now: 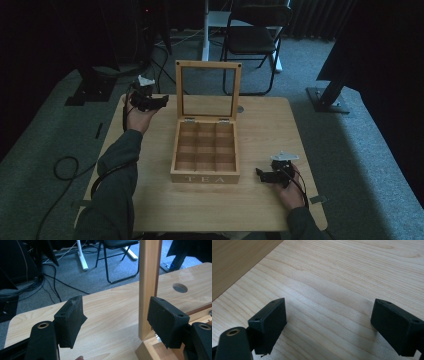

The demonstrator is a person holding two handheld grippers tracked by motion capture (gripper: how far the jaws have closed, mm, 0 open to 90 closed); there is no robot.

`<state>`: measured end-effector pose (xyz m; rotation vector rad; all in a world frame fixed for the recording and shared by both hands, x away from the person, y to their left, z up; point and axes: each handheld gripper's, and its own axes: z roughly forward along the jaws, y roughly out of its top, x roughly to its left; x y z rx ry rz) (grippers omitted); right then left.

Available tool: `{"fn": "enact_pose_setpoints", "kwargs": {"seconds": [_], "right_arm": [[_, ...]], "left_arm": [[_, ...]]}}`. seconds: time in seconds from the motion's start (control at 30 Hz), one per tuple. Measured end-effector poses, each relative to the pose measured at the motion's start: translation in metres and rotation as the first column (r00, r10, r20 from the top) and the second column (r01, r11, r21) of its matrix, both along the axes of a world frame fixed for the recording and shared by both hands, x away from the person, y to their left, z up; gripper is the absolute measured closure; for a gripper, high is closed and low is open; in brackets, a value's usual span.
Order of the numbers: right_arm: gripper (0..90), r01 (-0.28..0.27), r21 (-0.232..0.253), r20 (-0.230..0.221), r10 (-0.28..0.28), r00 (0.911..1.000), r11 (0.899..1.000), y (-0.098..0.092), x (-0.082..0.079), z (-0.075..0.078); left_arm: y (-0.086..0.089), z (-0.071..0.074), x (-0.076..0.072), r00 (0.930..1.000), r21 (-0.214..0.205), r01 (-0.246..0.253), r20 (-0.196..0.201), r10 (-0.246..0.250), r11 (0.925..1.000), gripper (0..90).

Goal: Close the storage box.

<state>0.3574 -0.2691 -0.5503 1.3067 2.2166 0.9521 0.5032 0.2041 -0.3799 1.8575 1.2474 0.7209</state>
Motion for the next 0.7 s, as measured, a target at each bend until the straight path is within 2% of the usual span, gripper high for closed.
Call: {"fn": "enact_pose_setpoints", "kwargs": {"seconds": [0.33,0.7], "right_arm": [[12.8,0.000,0.000,0.000,0.000,1.0000,1.000,0.000,0.000,0.000],[12.7,0.000,0.000,0.000,0.000,1.0000,1.000,0.000,0.000,0.000]], "left_arm": [[-0.015,0.000,0.011,0.9995,-0.001,0.030,-0.008,-0.030,0.9996,29.6],[-0.030,0.010,0.026,0.9977,0.003,0.067,-0.012,-0.066,0.9978,31.2]]}}
